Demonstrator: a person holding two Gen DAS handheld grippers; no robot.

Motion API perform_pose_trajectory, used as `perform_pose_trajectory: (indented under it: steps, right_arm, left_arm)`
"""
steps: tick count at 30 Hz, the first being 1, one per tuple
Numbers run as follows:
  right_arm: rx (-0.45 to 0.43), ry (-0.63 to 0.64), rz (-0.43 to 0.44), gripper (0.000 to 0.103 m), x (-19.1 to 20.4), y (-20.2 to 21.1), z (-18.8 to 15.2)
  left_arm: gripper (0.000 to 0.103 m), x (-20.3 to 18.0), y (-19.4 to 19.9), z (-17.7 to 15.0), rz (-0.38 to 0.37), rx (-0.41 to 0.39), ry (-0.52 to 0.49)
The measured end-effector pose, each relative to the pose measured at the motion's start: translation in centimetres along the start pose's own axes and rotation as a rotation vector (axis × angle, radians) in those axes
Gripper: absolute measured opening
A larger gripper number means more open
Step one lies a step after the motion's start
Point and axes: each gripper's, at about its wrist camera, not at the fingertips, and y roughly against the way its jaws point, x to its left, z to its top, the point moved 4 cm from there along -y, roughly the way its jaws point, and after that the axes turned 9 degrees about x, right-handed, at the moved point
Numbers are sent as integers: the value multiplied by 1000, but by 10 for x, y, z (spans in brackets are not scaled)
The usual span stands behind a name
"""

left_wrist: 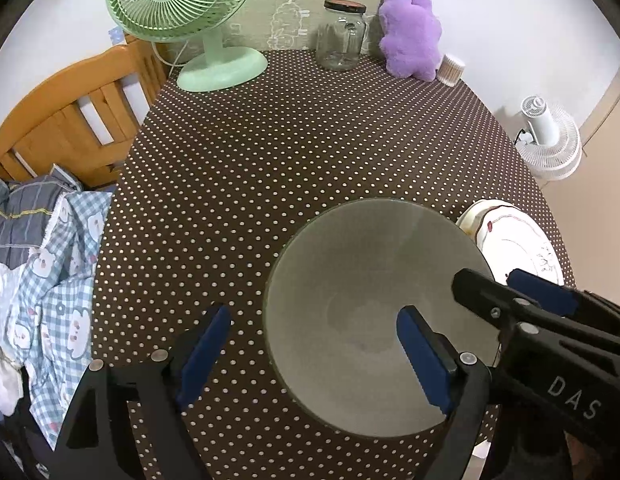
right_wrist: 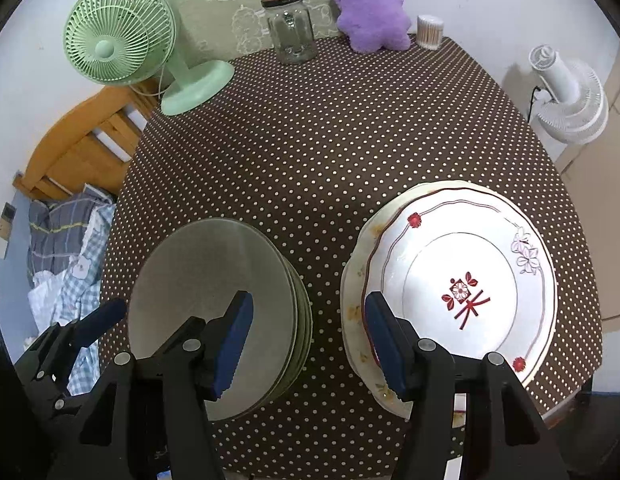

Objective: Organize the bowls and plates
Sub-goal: 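Close both grippers on the rim of the nested bowl stack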

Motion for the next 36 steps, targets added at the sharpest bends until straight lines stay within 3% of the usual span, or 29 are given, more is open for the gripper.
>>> perform_pose_trajectory:
  steps: [7, 17, 21, 27, 31, 36]
  right_arm:
    - [43, -5, 63, 62, -3, -15, 5]
    - [93, -25, 71, 62, -3, -38, 8]
    - [114, -28, 72, 62, -6, -44, 7]
    - [103, -33, 66, 61, -4, -49, 8]
    - [107, -32, 89, 50, 0, -51, 9]
    - [137, -40, 107, 46, 5, -61, 7]
  left_arm:
    - [86, 0, -10, 3, 19, -10, 1]
    - [86, 3, -28, 2, 28, 32, 7]
    - [76, -1, -32, 3, 16, 39, -5]
    - [73, 3, -35, 5, 7, 37, 8]
    - [65, 1, -40, 5, -1, 50, -1]
    - [60, 0, -42, 4, -12, 51, -10]
